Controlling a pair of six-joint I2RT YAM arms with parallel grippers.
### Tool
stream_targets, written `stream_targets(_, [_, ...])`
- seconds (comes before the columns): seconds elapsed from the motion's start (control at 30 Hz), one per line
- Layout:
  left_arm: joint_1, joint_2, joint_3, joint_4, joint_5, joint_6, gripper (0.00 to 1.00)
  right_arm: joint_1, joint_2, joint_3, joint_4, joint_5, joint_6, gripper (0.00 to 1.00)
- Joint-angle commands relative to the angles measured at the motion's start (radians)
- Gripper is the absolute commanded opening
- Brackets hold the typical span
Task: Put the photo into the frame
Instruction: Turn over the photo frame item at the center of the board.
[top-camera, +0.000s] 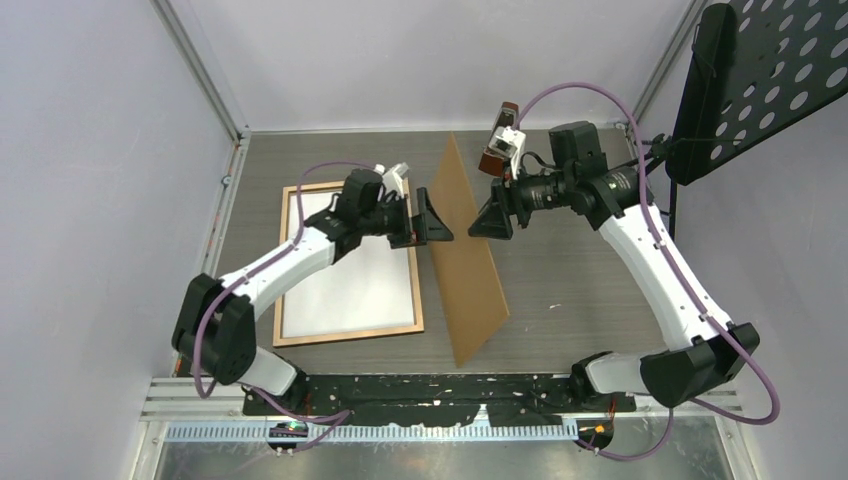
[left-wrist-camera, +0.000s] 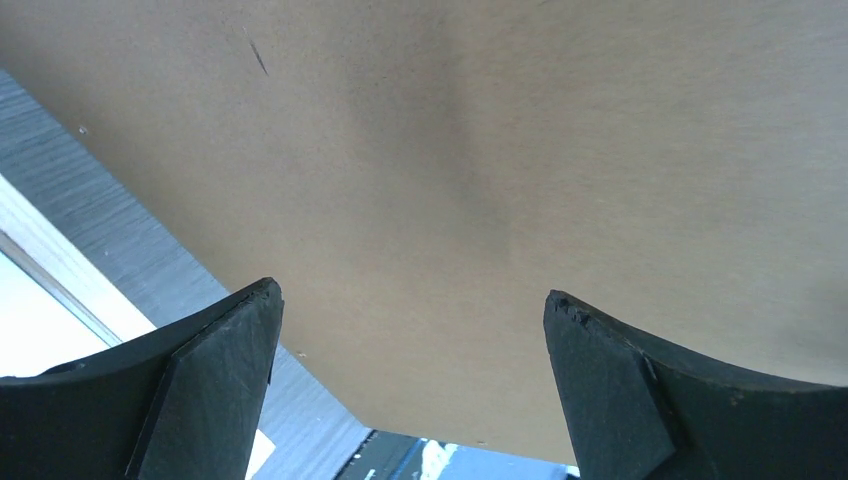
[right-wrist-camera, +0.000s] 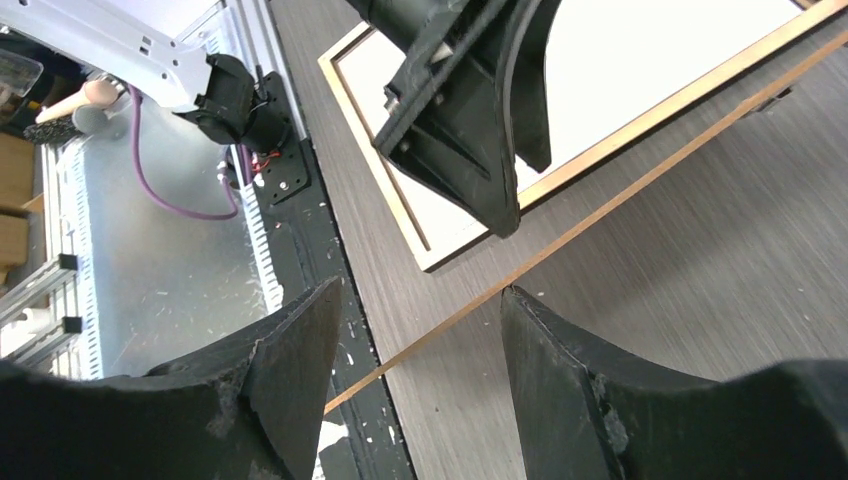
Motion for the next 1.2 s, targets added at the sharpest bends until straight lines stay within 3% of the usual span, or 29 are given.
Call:
stream_targets(0.0, [0.057, -0.121, -0.031, 0.05, 0.06, -0.091, 1.0, 0.047, 0.036, 0.065, -0.037, 0.004, 0.011, 0.66])
stream_targets(0.23, [0.132, -0.149, 0.077, -0.026, 0.125, -0.152, 1.0, 0.106, 0.085, 0.11, -0.026, 0.022, 0.014, 0.66])
stream_targets(0.67, [0.158, -0.031, 0.378, -0.197, 0.182, -0.224, 0.99, 0.186, 0.151, 0.192, -0.036, 0.049, 0.014, 0.69])
stream_targets(1.17, [0.149, -0.103, 0.228, -0.215, 0.224, -0.382, 0.99, 0.253, 0.266, 0.288, -0.041, 0.05, 0.02, 0.7])
